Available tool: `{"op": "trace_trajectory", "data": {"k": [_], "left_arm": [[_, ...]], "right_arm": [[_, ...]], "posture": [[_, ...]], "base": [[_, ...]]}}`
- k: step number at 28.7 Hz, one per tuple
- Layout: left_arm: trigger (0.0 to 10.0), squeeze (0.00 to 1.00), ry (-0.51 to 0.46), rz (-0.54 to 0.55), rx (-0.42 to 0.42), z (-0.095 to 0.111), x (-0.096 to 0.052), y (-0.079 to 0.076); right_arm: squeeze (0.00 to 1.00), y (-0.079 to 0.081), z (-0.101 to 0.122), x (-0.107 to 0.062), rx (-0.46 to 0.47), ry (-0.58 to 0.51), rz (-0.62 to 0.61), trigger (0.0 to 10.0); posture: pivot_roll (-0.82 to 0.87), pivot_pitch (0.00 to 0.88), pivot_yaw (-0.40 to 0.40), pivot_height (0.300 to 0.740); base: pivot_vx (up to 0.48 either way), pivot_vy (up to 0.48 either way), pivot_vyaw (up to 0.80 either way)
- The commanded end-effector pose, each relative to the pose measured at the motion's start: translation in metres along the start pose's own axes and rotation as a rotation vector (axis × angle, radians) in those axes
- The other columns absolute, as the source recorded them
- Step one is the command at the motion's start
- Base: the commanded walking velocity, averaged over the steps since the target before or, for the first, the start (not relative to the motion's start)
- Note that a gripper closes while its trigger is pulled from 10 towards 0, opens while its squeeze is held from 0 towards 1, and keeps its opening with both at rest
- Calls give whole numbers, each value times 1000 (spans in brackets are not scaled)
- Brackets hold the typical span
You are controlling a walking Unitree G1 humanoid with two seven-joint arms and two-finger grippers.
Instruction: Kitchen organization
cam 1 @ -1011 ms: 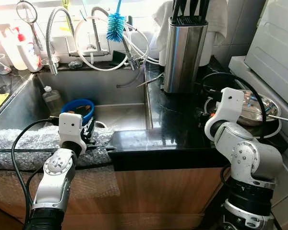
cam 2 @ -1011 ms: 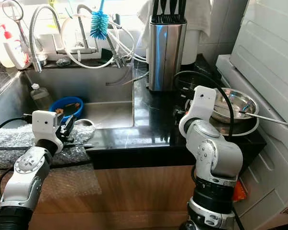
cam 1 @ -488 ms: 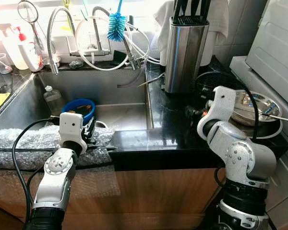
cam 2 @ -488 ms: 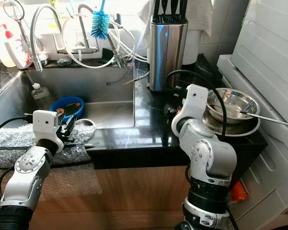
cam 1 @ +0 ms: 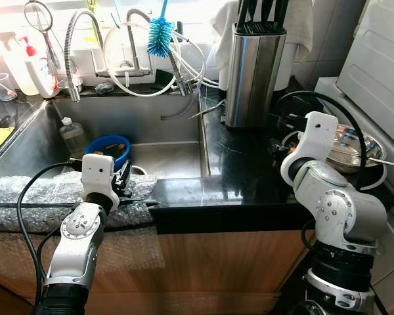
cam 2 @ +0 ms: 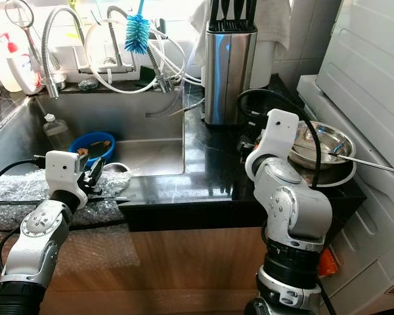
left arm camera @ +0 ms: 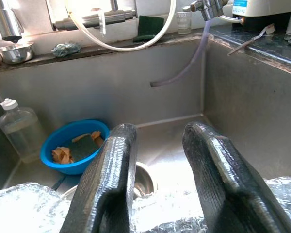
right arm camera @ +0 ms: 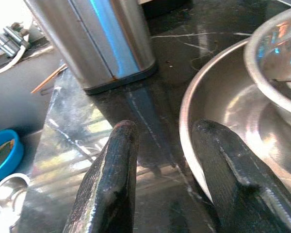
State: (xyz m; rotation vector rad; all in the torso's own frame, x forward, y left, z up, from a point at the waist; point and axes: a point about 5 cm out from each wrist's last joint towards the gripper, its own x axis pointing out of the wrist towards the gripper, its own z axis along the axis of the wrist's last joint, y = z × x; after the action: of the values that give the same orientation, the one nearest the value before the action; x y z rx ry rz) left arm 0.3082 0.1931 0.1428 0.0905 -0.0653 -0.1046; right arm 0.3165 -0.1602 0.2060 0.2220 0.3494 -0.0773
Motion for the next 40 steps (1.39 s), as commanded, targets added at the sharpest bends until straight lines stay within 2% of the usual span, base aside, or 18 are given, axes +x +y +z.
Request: {"op": "trace_trajectory", "data": {"k": [1, 19, 34, 36, 40], "left_arm": [[10000, 0, 35, -12, 7, -6, 1, -1], [10000, 0, 36, -19, 11, -6, 2, -1], [10000, 0, 33, -20, 14, -5, 3, -1], [10000, 0, 35, -16, 16, -5, 3, -1], [10000, 0, 36, -15, 18, -5, 3, 0]], "right_arm": [[0, -3, -2, 1, 1, 14, -23, 10000], [0, -8, -13, 5, 36, 67, -70, 10000], [0, 2, -17, 5, 78, 103, -5, 10000], [0, 10, -16, 5, 95, 107, 54, 10000], [0, 16, -15, 4, 99, 105, 89, 10000]], "posture": [[-59, 0, 26, 740], [-54, 0, 30, 740], [-49, 0, 27, 740], [-48, 0, 25, 740], [-47, 0, 25, 740]], "base": [[0, 0, 0], [0, 0, 0], [0, 0, 0], [0, 0, 0], [0, 0, 0]]}}
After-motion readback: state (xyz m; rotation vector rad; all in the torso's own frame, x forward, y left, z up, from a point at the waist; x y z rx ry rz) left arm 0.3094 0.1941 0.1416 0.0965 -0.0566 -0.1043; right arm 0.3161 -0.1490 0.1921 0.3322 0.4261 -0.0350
